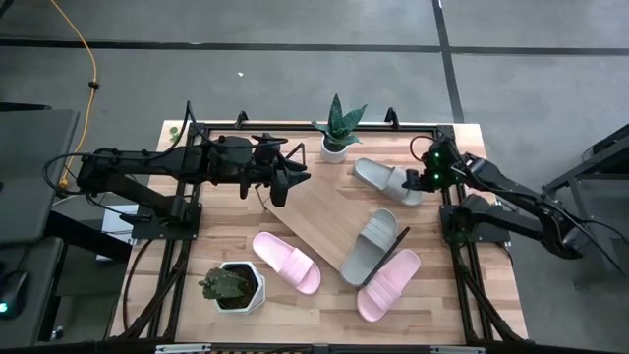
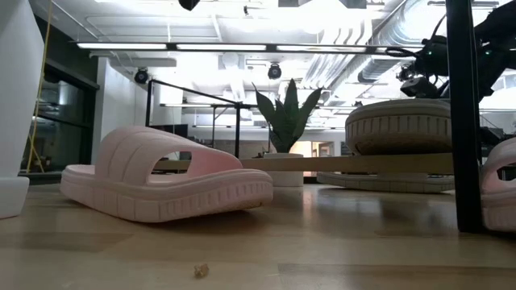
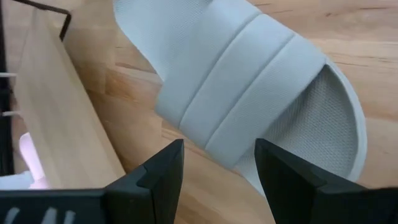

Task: Pick and place slides into the shelf
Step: Put the gray slide on the shelf

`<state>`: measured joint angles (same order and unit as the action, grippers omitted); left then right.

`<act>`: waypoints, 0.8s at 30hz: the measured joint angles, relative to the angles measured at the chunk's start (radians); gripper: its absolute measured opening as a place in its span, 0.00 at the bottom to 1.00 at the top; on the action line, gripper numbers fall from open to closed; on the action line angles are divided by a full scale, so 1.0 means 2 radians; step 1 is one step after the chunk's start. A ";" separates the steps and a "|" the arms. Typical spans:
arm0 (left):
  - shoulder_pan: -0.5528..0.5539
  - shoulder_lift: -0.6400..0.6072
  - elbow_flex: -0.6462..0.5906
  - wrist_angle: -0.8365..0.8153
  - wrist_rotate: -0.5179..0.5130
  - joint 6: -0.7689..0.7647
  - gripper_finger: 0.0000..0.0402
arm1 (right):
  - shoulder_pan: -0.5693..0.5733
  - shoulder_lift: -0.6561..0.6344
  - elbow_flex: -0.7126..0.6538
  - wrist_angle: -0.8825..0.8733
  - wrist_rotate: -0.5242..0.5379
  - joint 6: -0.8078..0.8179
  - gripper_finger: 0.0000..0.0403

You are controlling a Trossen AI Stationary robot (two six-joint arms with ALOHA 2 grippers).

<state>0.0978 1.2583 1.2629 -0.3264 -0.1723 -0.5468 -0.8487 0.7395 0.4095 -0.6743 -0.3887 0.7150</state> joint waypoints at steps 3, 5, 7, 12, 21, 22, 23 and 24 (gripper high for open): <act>0.000 0.000 0.000 0.000 0.004 -0.003 0.34 | -0.018 -0.009 0.000 0.000 -0.013 -0.010 0.47; 0.000 0.000 0.000 0.000 0.004 -0.004 0.34 | -0.026 -0.021 0.000 0.000 -0.015 -0.012 0.47; 0.000 0.000 0.000 0.000 0.004 -0.004 0.34 | -0.034 -0.035 0.000 -0.002 -0.019 -0.013 0.47; 0.000 0.000 0.000 0.000 0.004 -0.004 0.34 | -0.066 -0.063 0.000 -0.046 -0.030 -0.044 0.47; 0.000 0.000 0.000 -0.001 0.003 -0.004 0.34 | -0.140 -0.072 0.000 -0.034 -0.094 -0.070 0.47; 0.000 0.000 0.000 -0.002 0.003 -0.004 0.34 | -0.149 -0.072 0.000 -0.029 -0.099 -0.071 0.47; 0.000 0.000 0.000 -0.003 0.003 -0.004 0.34 | -0.156 -0.072 0.000 -0.024 -0.111 -0.069 0.47; 0.000 0.000 0.000 -0.005 0.003 -0.004 0.34 | -0.163 -0.073 0.000 -0.022 -0.126 -0.066 0.47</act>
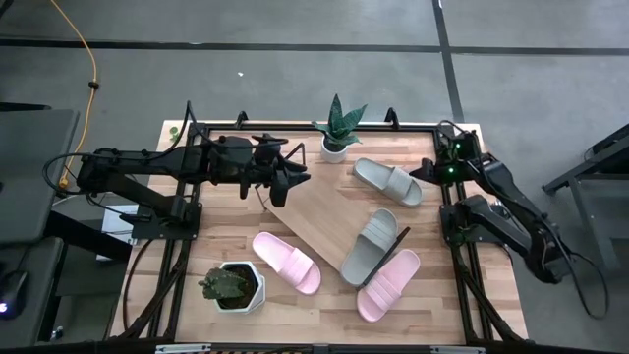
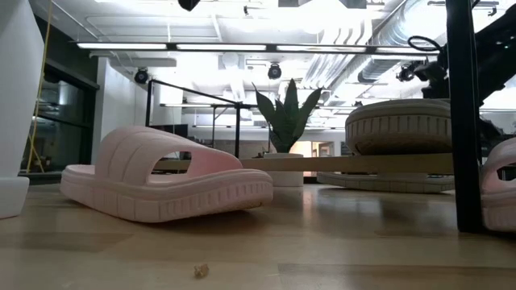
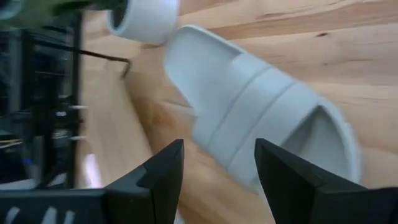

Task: Pick and place slides into the shelf
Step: Put the gray slide on the shelf

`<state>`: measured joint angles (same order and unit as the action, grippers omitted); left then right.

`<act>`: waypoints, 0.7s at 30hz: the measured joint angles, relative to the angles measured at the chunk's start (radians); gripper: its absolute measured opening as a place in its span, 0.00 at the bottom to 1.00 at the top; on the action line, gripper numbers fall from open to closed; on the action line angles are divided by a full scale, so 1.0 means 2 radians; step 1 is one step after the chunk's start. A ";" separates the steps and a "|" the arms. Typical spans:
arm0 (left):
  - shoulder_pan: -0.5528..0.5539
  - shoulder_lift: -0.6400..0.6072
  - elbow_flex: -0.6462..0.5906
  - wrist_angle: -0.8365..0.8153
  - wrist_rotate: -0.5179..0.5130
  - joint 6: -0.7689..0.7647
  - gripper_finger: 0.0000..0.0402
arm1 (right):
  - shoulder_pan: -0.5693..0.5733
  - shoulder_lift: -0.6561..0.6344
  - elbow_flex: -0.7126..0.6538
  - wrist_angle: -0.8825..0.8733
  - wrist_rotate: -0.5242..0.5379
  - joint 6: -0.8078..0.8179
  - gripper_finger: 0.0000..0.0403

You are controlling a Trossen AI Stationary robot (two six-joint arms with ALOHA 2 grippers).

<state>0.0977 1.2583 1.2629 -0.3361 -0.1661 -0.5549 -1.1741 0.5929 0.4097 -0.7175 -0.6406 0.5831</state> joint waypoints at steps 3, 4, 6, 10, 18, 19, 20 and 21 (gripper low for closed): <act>0.000 0.000 0.000 -0.010 -0.001 0.000 0.34 | -0.014 -0.011 0.000 0.001 -0.021 0.001 0.47; 0.000 0.000 0.000 -0.012 -0.001 0.000 0.34 | -0.019 -0.014 0.000 0.002 -0.020 0.001 0.47; 0.000 0.000 0.000 -0.014 -0.001 0.000 0.34 | -0.032 -0.015 0.000 0.009 -0.021 -0.001 0.47; 0.000 0.000 0.000 -0.014 -0.001 0.000 0.34 | -0.054 -0.020 -0.009 0.011 -0.048 -0.005 0.47; 0.000 0.000 0.000 -0.017 -0.001 0.000 0.34 | -0.061 -0.107 -0.079 0.035 -0.045 0.058 0.47; 0.000 0.000 0.000 -0.017 -0.001 0.000 0.34 | -0.061 -0.121 -0.084 0.036 -0.044 0.068 0.47; 0.000 0.000 0.000 -0.017 -0.001 0.000 0.34 | -0.061 -0.133 -0.091 0.036 -0.047 0.079 0.47; 0.000 0.000 0.000 -0.017 -0.001 0.000 0.34 | -0.061 -0.143 -0.097 0.038 -0.051 0.090 0.47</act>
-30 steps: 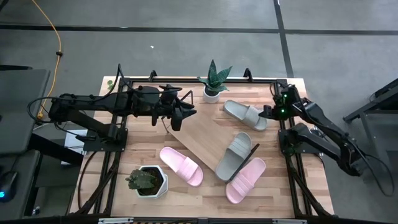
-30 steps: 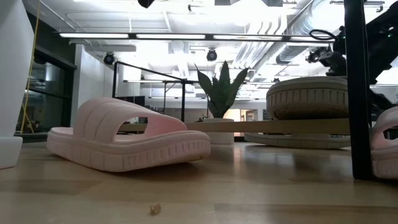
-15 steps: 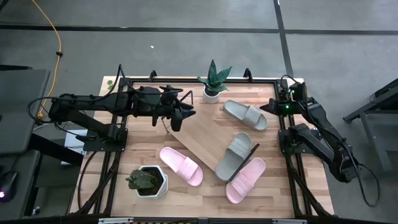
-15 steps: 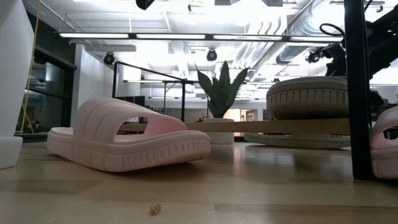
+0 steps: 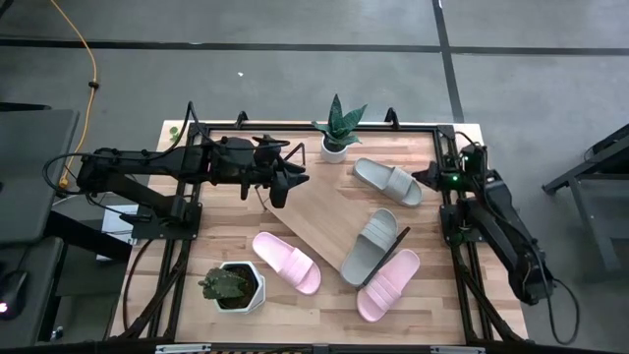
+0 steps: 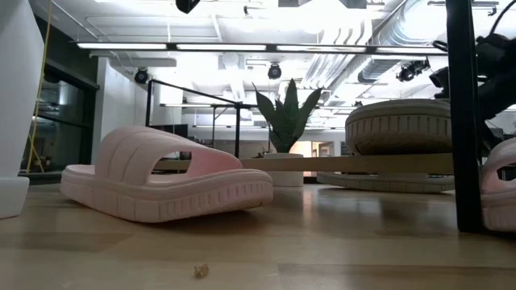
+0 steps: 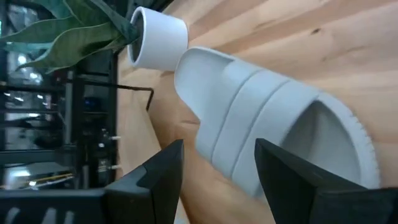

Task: Pick and place slides into the shelf
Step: Put the gray slide on the shelf

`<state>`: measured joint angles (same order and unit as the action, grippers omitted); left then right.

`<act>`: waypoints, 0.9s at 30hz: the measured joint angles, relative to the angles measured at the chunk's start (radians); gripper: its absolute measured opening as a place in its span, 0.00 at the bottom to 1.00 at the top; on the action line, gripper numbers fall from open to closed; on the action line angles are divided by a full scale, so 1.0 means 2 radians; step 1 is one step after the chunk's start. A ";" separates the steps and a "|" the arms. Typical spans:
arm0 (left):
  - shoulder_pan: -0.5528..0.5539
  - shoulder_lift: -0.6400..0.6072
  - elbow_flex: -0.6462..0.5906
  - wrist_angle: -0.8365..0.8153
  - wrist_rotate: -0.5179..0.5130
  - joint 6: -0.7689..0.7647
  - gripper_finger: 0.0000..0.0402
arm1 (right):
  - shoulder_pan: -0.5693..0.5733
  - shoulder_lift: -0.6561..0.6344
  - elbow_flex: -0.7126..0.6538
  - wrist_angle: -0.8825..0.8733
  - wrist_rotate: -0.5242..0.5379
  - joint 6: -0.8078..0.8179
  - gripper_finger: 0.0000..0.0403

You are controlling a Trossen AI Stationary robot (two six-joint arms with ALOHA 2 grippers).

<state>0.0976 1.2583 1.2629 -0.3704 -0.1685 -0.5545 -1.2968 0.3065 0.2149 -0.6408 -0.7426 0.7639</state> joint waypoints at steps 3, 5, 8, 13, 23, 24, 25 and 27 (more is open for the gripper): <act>0.000 0.000 0.000 0.000 0.000 0.000 0.34 | 0.000 -0.024 -0.014 0.008 -0.007 0.023 0.47; 0.000 0.000 0.000 0.000 0.000 0.000 0.34 | 0.000 -0.030 -0.014 0.020 -0.006 0.032 0.47; 0.000 0.000 0.000 0.000 0.000 0.000 0.34 | 0.000 -0.031 -0.014 0.035 -0.009 0.044 0.47; 0.000 0.000 0.000 0.000 -0.002 0.001 0.34 | 0.001 -0.030 -0.014 0.026 -0.009 0.046 0.47; 0.000 0.000 0.000 0.000 -0.004 0.000 0.34 | 0.001 -0.027 -0.021 0.039 -0.006 0.072 0.47; 0.000 0.000 0.000 0.000 -0.004 0.000 0.34 | 0.001 -0.025 -0.021 0.042 -0.004 0.072 0.47; 0.000 0.000 0.000 0.000 -0.004 0.000 0.34 | 0.001 -0.023 -0.021 0.043 -0.004 0.072 0.47; 0.000 0.000 0.000 0.000 -0.004 0.001 0.34 | 0.001 -0.019 -0.021 0.042 -0.001 0.069 0.47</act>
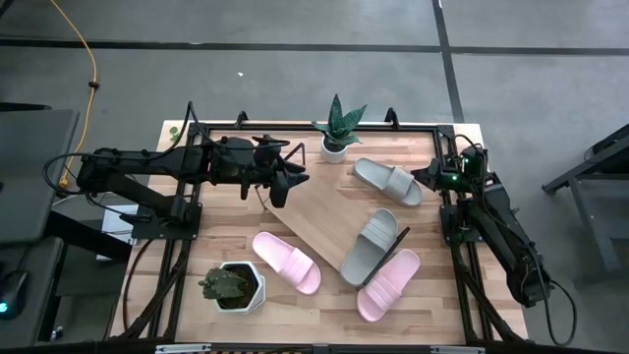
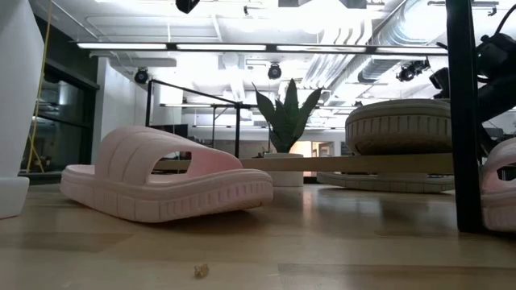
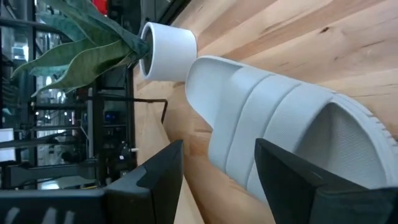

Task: Pick and place slides into the shelf
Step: Put the gray slide on the shelf

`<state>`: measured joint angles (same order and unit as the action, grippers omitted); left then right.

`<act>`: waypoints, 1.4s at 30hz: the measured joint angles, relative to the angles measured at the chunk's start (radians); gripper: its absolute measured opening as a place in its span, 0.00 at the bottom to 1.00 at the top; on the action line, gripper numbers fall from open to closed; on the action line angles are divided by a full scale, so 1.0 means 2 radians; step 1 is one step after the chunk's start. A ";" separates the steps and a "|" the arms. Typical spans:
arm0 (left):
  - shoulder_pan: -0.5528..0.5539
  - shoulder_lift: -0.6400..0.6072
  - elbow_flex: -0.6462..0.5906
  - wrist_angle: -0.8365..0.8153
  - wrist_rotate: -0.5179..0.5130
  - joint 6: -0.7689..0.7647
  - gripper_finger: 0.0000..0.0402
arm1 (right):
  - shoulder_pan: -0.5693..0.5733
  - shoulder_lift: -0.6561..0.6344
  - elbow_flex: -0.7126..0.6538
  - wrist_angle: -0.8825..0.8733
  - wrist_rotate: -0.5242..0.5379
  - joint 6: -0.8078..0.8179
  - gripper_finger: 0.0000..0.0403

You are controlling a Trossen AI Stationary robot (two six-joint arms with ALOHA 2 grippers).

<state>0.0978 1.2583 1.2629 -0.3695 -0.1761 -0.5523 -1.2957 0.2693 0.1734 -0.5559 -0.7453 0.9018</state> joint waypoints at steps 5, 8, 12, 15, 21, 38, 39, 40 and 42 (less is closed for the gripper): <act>0.000 0.000 0.000 0.000 0.000 0.003 0.34 | 0.000 0.009 0.000 0.000 0.015 -0.006 0.47; 0.000 0.000 0.000 0.000 0.000 0.003 0.34 | 0.000 0.010 0.000 0.001 0.022 -0.010 0.47; 0.000 0.000 0.000 0.000 0.000 0.003 0.34 | 0.000 0.011 -0.011 0.050 0.023 0.012 0.47; 0.000 0.000 0.000 0.000 0.000 0.003 0.34 | 0.000 0.016 -0.013 0.067 0.023 0.027 0.47; 0.000 0.000 0.000 0.000 0.000 0.003 0.34 | 0.000 0.018 -0.013 0.056 0.024 0.020 0.47; 0.000 0.000 0.000 0.000 0.000 0.003 0.34 | 0.000 0.075 -0.013 0.058 0.033 -0.032 0.47; 0.000 0.000 0.000 0.000 0.000 0.003 0.34 | 0.000 0.079 -0.013 0.060 0.033 -0.033 0.47; 0.000 0.000 0.000 0.000 0.000 0.003 0.34 | 0.000 0.084 -0.013 0.067 0.034 -0.034 0.47; 0.000 0.000 0.000 0.000 0.000 0.003 0.34 | 0.000 0.097 -0.013 0.087 0.033 -0.034 0.47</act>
<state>0.0978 1.2583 1.2629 -0.3698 -0.1759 -0.5461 -1.2957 0.4637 0.1478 -0.3816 -0.6786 0.8332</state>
